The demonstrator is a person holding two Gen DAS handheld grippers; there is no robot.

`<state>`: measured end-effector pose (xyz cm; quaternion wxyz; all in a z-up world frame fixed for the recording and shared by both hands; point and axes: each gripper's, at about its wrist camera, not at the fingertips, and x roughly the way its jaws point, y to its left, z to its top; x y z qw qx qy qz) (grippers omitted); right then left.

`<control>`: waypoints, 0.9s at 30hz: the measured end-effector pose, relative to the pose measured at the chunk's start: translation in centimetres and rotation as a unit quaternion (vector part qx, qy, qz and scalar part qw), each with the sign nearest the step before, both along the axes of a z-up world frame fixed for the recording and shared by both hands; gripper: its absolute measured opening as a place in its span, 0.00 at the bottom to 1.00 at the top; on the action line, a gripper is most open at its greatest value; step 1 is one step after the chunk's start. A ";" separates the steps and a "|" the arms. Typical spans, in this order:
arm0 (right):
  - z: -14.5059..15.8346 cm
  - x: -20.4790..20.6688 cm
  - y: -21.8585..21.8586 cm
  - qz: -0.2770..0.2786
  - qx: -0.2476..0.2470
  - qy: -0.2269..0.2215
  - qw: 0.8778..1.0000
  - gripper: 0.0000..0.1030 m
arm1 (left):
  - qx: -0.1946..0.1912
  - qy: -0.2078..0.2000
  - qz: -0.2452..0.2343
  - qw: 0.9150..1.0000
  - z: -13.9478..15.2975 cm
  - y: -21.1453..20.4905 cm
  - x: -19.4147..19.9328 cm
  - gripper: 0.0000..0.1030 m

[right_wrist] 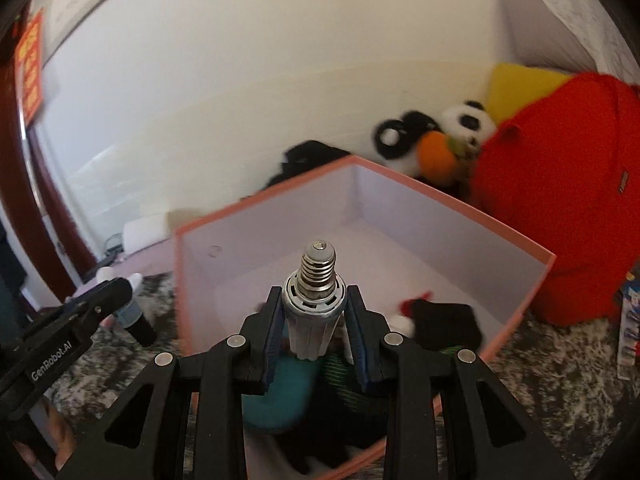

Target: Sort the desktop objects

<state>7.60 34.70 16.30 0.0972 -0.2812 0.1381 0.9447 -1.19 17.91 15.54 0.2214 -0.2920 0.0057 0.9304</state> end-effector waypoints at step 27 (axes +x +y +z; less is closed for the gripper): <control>0.0 2.6 -0.3 0.003 0.033 0.043 0.998 0.85 | -0.005 0.029 0.085 0.996 -1.5 -2.9 0.2 0.81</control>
